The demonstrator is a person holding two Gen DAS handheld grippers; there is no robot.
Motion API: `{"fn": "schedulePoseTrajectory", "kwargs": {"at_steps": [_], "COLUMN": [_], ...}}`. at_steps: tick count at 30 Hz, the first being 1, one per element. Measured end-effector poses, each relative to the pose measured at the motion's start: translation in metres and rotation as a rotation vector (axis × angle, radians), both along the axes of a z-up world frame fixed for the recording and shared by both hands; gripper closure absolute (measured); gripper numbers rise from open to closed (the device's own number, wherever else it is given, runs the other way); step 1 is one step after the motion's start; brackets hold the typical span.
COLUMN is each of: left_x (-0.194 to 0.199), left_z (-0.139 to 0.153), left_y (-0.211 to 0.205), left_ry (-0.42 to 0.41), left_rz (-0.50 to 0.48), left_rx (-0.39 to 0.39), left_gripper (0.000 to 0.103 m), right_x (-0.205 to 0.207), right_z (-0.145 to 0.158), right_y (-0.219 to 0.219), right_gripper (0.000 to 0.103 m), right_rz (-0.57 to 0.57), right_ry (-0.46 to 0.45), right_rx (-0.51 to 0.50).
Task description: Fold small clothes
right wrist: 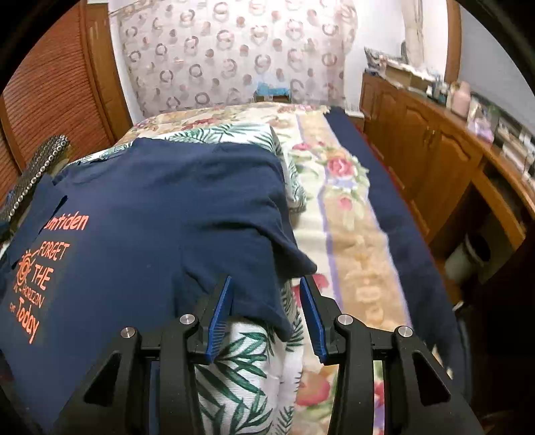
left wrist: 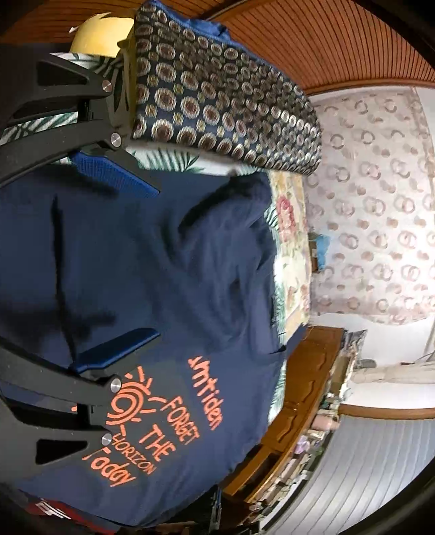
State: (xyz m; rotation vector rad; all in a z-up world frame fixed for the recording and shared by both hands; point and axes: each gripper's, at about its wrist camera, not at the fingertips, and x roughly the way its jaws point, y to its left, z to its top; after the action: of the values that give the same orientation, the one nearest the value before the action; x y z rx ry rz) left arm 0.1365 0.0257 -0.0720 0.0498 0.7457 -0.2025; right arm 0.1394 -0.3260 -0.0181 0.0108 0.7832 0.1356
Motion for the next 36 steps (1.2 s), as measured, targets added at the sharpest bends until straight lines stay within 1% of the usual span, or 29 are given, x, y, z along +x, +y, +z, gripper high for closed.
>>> {"fn": "schedulePoseTrajectory", "kwargs": {"at_steps": [4, 6, 8, 9, 12, 14, 16, 18, 21, 25, 32, 35, 36], "left_x": [0.005, 0.007, 0.011, 0.013, 0.016, 0.016, 0.016, 0.016, 0.017, 0.018, 0.02, 0.024, 0.024], "left_z": [-0.007, -0.01, -0.014, -0.016, -0.022, -0.023, -0.023, -0.023, -0.023, -0.023, -0.024, -0.025, -0.026], "left_y": [-0.007, -0.008, -0.01, -0.011, -0.014, -0.015, -0.015, -0.016, -0.018, -0.02, -0.021, -0.022, -0.021], "left_ry": [0.037, 0.056, 0.081, 0.097, 0.136, 0.14, 0.142, 0.145, 0.147, 0.147, 0.148, 0.153, 0.154], "left_rz": [-0.021, -0.031, -0.04, -0.045, -0.053, -0.055, -0.055, -0.06, -0.066, -0.066, -0.065, -0.048, -0.047], "left_rx": [0.029, 0.034, 0.037, 0.04, 0.05, 0.05, 0.047, 0.047, 0.051, 0.052, 0.053, 0.056, 0.053], "left_gripper": [0.022, 0.022, 0.022, 0.022, 0.022, 0.021, 0.021, 0.019, 0.017, 0.017, 0.016, 0.011, 0.011], "right_x": [-0.002, -0.008, -0.011, -0.014, -0.006, -0.005, 0.0, 0.003, 0.007, 0.007, -0.004, -0.009, -0.011], "right_z": [0.005, 0.006, 0.008, 0.009, 0.013, 0.012, 0.012, 0.012, 0.01, 0.014, 0.041, 0.049, 0.048], "right_y": [-0.007, -0.01, -0.027, -0.024, -0.035, -0.037, -0.034, -0.032, -0.029, -0.028, -0.017, -0.002, 0.003], "right_gripper": [0.06, 0.071, 0.075, 0.076, 0.079, 0.079, 0.083, 0.092, 0.098, 0.099, 0.099, 0.099, 0.099], "right_rz": [0.013, 0.032, 0.047, 0.053, 0.067, 0.07, 0.074, 0.075, 0.089, 0.104, 0.14, 0.185, 0.201], "right_ry": [0.012, 0.015, 0.013, 0.011, -0.002, -0.004, -0.007, -0.011, -0.016, -0.028, -0.146, -0.169, -0.168], "right_rx": [0.065, 0.096, 0.097, 0.087, 0.026, -0.002, -0.027, -0.061, -0.085, -0.105, -0.071, -0.059, -0.053]}}
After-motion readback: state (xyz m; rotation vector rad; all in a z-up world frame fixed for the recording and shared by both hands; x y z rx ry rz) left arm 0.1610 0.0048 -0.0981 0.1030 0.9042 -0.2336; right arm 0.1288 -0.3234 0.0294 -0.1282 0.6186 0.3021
